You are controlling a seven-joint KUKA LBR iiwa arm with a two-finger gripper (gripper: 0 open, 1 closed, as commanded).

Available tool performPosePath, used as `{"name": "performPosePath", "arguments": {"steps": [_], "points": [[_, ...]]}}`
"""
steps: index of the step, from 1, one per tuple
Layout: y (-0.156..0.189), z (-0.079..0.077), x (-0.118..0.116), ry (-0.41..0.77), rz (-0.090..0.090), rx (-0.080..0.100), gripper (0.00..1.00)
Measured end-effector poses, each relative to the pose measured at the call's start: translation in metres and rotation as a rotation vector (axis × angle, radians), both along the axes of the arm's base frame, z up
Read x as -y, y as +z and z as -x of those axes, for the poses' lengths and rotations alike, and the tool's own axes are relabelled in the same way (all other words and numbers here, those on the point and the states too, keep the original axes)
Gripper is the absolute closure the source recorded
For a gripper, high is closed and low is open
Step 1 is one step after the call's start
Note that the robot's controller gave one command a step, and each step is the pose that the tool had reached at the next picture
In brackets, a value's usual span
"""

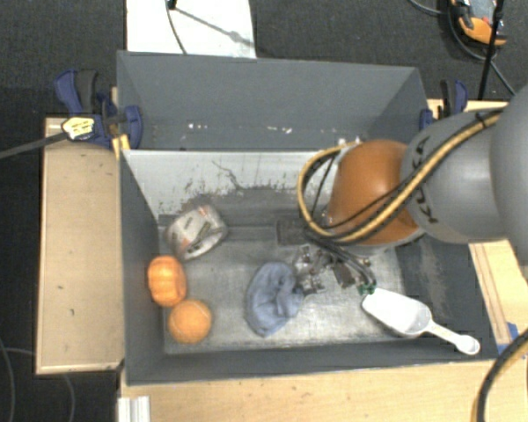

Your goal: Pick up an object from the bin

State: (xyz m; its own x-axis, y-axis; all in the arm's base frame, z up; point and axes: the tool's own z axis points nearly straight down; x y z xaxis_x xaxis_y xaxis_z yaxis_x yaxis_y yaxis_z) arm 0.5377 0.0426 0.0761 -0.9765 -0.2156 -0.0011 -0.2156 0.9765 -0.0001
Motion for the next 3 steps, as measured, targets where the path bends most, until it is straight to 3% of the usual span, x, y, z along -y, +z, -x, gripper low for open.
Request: {"name": "performPosePath", "arguments": {"steps": [1, 2, 3], "points": [[-0.0012, 0.0006, -0.0001, 0.002, 0.000, -0.002, 0.00], [-0.0005, 0.0005, -0.0001, 0.004, 0.000, -0.001, 1.00], [-0.0014, 0.0008, -0.0001, 0.004, 0.000, -0.003, 0.00]]}}
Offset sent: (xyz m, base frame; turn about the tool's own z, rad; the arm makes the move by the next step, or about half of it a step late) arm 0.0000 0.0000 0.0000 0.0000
